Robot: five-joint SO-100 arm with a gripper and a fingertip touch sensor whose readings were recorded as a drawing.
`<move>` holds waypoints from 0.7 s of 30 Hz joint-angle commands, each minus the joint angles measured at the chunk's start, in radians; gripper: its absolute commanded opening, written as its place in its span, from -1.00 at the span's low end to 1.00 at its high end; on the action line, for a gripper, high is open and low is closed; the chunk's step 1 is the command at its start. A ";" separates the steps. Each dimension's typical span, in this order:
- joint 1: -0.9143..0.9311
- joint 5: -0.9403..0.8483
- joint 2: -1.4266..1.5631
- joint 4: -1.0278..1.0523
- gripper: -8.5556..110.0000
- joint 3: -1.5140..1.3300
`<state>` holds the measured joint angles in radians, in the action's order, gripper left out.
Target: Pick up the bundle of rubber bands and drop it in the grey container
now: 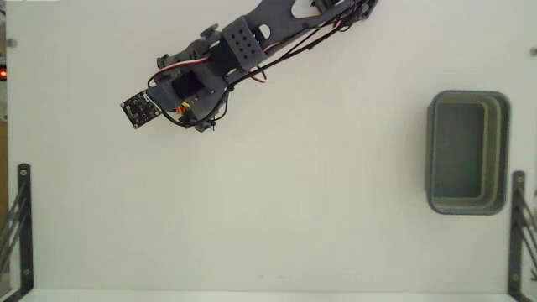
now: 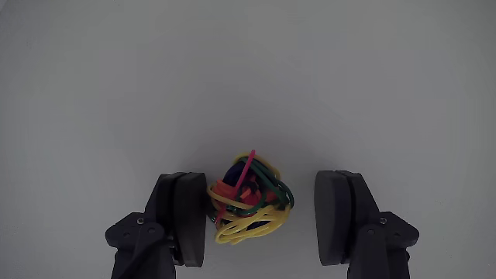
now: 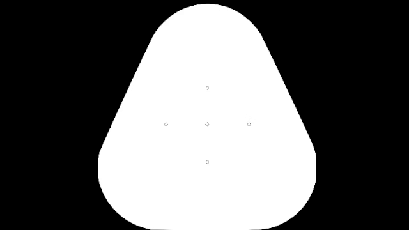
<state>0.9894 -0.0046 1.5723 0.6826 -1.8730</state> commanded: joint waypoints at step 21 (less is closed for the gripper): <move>0.009 0.005 0.025 -0.019 0.45 -0.009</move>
<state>0.9894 -0.0046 1.5723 0.6826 -1.8730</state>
